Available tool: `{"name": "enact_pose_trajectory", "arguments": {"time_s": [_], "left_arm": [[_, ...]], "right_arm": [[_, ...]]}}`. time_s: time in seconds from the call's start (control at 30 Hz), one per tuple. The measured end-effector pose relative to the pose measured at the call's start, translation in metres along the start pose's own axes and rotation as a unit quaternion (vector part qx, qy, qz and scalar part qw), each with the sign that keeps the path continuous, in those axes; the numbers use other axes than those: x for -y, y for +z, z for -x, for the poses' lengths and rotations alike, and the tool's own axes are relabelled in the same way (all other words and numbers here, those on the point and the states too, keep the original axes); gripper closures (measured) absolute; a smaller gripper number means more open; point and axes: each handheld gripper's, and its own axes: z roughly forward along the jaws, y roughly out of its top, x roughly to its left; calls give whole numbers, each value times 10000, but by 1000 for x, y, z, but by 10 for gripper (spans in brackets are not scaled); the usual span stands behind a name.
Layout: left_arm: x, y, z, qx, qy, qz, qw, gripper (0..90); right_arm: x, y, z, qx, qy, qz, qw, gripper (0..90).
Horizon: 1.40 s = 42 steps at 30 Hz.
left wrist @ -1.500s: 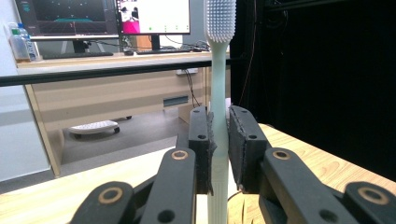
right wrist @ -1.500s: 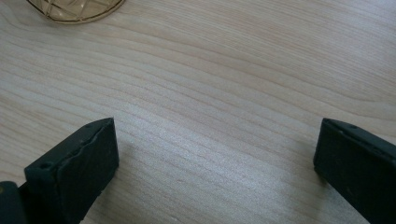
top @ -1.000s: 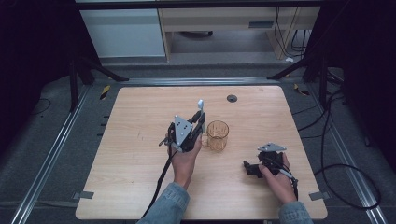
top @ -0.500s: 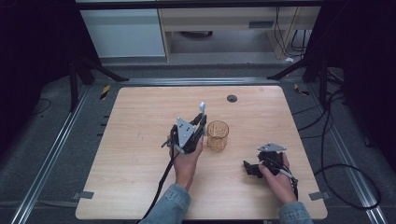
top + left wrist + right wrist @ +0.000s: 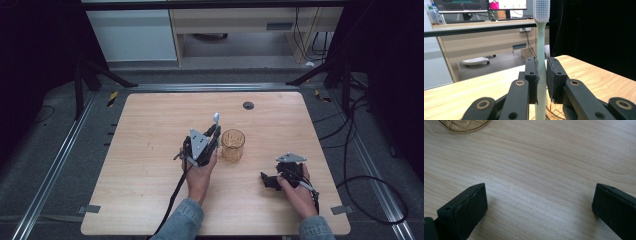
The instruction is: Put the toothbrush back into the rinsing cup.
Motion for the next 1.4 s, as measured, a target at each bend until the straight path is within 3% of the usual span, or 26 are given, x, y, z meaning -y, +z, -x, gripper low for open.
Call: {"name": "enact_pose_trajectory", "arguments": {"time_s": [1.33,1.4], "left_arm": [[33,6,1,-56,-173,-181,9997,789],[34,6,1,-57,-176,-192,9996,789]], "right_arm": [[0,0,0,-5,-44,16,10000,4],[0,-1,-1,-48,71,-21,10000,4]]}}
